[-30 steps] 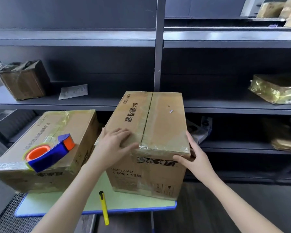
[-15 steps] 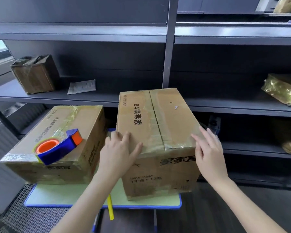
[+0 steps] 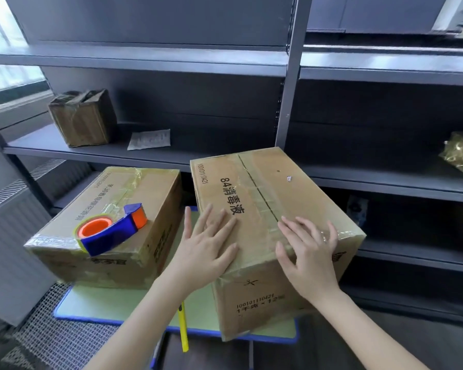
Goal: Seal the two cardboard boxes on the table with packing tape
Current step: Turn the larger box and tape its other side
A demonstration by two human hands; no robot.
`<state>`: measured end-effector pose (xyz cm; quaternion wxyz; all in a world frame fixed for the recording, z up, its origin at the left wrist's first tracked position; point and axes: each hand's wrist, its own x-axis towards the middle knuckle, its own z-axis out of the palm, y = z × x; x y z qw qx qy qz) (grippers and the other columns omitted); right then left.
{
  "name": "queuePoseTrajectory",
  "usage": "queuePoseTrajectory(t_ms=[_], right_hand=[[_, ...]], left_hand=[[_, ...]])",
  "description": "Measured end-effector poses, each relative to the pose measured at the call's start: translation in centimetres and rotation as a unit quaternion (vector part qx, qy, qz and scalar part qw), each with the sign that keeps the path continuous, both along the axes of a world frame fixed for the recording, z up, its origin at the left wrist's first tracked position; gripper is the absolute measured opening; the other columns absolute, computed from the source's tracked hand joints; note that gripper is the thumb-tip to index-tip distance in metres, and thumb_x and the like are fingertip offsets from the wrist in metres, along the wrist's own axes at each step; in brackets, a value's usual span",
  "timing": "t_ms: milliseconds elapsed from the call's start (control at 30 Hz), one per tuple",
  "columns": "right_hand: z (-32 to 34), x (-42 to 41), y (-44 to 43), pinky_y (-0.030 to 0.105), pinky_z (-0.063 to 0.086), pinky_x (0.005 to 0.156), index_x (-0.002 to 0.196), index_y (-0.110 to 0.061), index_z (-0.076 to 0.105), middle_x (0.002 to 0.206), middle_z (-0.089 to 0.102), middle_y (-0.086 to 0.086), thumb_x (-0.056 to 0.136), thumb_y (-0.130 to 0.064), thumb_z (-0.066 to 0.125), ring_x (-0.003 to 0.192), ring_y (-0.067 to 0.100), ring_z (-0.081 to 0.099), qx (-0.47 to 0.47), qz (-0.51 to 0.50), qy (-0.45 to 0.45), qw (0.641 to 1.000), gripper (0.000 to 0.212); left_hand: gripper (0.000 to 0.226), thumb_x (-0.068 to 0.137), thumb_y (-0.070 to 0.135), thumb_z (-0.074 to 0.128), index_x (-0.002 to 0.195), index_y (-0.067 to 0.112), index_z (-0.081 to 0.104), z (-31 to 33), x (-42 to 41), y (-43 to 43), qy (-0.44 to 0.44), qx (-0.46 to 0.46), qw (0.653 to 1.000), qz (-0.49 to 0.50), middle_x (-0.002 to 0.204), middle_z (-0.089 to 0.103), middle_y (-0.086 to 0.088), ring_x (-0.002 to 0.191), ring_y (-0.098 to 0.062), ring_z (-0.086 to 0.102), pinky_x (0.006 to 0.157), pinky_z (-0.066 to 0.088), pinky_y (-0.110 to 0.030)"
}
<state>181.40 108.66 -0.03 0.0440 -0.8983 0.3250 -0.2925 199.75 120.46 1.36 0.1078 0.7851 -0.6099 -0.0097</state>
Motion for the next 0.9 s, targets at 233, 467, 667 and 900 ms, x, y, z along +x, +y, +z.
queuePoseTrajectory(t_ms=[233,467,667,900], right_hand=[[1.7,-3.9,-6.0,0.048,0.003,0.114,0.112,-0.018,0.068,0.124,0.058,-0.009,0.086,-0.024,0.04,0.132,0.021,0.034,0.059,0.097,-0.023,0.993,0.039],[2.7,-2.3,-4.8,0.029,0.005,0.114,0.13,-0.019,0.054,0.142,0.045,-0.006,0.093,-0.024,0.047,0.136,0.013,0.03,0.068,0.009,0.074,0.995,0.038],[2.9,-0.2,0.3,0.049,-0.007,0.114,0.149,-0.021,0.012,0.158,0.006,0.003,0.077,-0.08,0.011,0.144,0.027,0.0,0.101,-0.041,0.208,0.972,0.094],[2.4,1.1,1.2,0.063,-0.019,0.103,0.147,-0.024,-0.016,0.153,-0.022,0.014,0.068,-0.087,0.026,0.136,0.046,-0.023,0.077,0.004,0.327,0.942,0.109]], left_hand=[[0.052,0.086,0.072,0.012,0.137,0.062,0.012,0.5,-4.9,0.3,-0.003,-0.005,0.996,-0.093,0.152,0.019,-0.003,0.132,-0.019,0.011,0.115,0.003,-0.04],[0.051,0.088,0.069,0.026,0.138,0.057,0.026,1.0,-4.0,-1.1,0.028,-0.026,0.982,-0.186,0.154,0.019,0.008,0.137,-0.007,0.005,0.112,-0.005,-0.022],[0.051,0.096,0.052,0.033,0.144,0.032,0.034,0.8,-1.4,-2.8,0.018,-0.069,0.994,-0.088,0.152,0.028,0.007,0.141,-0.007,0.018,0.115,-0.008,-0.028],[0.062,0.093,0.059,0.031,0.146,0.026,0.029,0.4,3.2,-3.8,-0.031,-0.028,0.998,0.056,0.152,0.027,0.003,0.141,-0.014,0.016,0.116,0.007,-0.032]])
